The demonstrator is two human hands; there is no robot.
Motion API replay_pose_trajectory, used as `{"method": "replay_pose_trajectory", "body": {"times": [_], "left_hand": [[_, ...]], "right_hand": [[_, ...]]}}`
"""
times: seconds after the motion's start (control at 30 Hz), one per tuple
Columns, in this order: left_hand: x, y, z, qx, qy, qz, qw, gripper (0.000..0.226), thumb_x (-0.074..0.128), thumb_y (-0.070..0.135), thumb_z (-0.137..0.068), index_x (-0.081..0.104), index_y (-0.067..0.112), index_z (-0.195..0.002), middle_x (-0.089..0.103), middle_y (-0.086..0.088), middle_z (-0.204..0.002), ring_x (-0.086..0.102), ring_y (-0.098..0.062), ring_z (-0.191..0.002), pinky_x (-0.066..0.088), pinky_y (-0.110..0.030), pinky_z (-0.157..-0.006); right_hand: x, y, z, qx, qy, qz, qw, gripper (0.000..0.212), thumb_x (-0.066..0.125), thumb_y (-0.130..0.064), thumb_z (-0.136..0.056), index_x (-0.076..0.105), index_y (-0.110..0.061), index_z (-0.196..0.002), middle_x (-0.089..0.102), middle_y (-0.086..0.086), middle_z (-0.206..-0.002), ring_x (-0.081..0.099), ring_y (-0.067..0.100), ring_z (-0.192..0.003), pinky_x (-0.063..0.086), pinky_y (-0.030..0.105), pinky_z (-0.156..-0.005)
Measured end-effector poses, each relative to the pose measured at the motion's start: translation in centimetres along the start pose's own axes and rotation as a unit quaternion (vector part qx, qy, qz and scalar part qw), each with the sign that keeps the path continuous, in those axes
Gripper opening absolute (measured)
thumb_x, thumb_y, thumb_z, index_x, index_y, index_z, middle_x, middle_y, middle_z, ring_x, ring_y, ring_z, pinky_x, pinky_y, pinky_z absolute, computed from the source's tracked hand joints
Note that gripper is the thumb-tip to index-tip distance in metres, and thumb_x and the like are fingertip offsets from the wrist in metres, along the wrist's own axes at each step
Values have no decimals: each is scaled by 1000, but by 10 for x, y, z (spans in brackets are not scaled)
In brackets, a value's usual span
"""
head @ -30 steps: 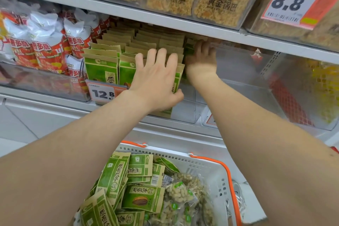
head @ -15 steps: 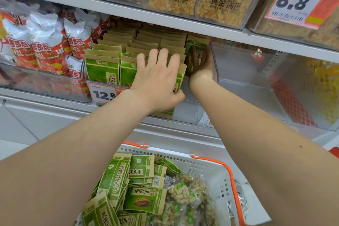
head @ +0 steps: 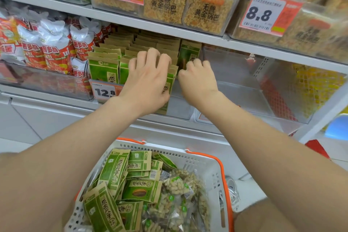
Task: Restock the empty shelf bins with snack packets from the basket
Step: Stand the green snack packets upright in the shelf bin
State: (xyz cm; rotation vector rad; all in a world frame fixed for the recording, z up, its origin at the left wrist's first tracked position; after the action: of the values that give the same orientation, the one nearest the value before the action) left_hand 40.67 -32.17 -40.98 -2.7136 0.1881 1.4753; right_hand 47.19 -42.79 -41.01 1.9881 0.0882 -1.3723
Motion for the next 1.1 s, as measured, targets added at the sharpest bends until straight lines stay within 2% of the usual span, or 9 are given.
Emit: {"method": "replay_pose_trajectory", "body": {"times": [0.1,0.2,0.3,0.37,0.53,0.7,0.9,1.0,1.1], "left_hand": [[-9,10,16,3,-45,-3,999,37,71,32,-82,48,17,-106,51,-10,-108,51,-35,-102,43,-45,-79],[15,2,42,-37,-255,6,966,25,68,36,-87,55,19,-100,62,-1,-96,66,-33,-93,52,-39,-76],[41,-10,79,-39,-455,-39,889,36,74,46,-85,68,21,-111,68,-1,-105,68,-27,-92,60,-42,-81],[48,-17,94,-39,-520,-55,852,44,77,45,-88,67,18,-121,69,-2,-108,69,-25,-97,59,-41,-84],[59,-31,111,-33,-553,-79,828,39,79,31,-91,69,11,-123,67,-2,-93,66,-24,-87,60,-44,-92],[73,-32,135,-13,-609,-104,786,53,81,33,-90,63,18,-138,66,-3,-121,66,-29,-106,57,-45,-97],[79,-29,138,7,-615,-123,778,26,76,31,-95,58,16,-84,57,1,-82,71,-29,-106,58,-46,-98],[77,-24,138,21,-608,-121,785,28,71,27,-98,53,17,-78,53,-1,-79,69,-29,-111,58,-47,-100],[73,-23,136,23,-607,-99,788,15,67,20,-99,67,7,-106,63,-8,-98,67,-33,-118,57,-49,-102]], "right_hand": [[-16,-10,25,-9,100,-38,994,9,63,-15,-83,67,-11,-91,63,12,-94,56,35,-92,40,43,-78],[-28,-34,48,-47,146,-111,982,5,65,-18,-75,65,-13,-76,66,12,-76,62,34,-72,35,38,-64],[-12,-71,67,-73,15,-187,980,12,58,-20,-90,51,-18,-81,55,6,-75,54,34,-70,32,34,-60],[8,-98,79,-99,-64,-215,969,16,54,-20,-96,44,-19,-84,40,2,-72,46,30,-68,34,35,-60],[60,-165,98,-167,-176,-222,944,5,56,-12,-95,56,-17,-93,53,4,-86,56,31,-77,41,35,-64],[97,-232,115,-223,-270,-303,886,46,46,-1,-96,51,-15,-139,50,2,-89,61,30,-88,44,38,-66],[108,-312,150,-262,-395,-386,791,84,45,9,-88,32,-37,-158,54,11,-134,61,27,-99,56,40,-75],[118,-326,166,-272,-436,-351,783,69,43,0,-95,45,-33,-156,33,13,-144,56,36,-114,53,43,-93],[118,-328,169,-225,-412,-412,781,44,48,0,-95,70,-15,-130,52,15,-132,56,32,-117,52,43,-100]]}}
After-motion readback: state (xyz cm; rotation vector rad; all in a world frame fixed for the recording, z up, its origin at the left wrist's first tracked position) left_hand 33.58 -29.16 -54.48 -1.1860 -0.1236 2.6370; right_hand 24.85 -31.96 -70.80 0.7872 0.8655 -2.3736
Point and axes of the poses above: each hand's wrist, its own z-axis away from the middle knuckle, its own x-axis out of the palm, y = z × x, the point moved 6 cm from there along -z, towards the middle knuckle
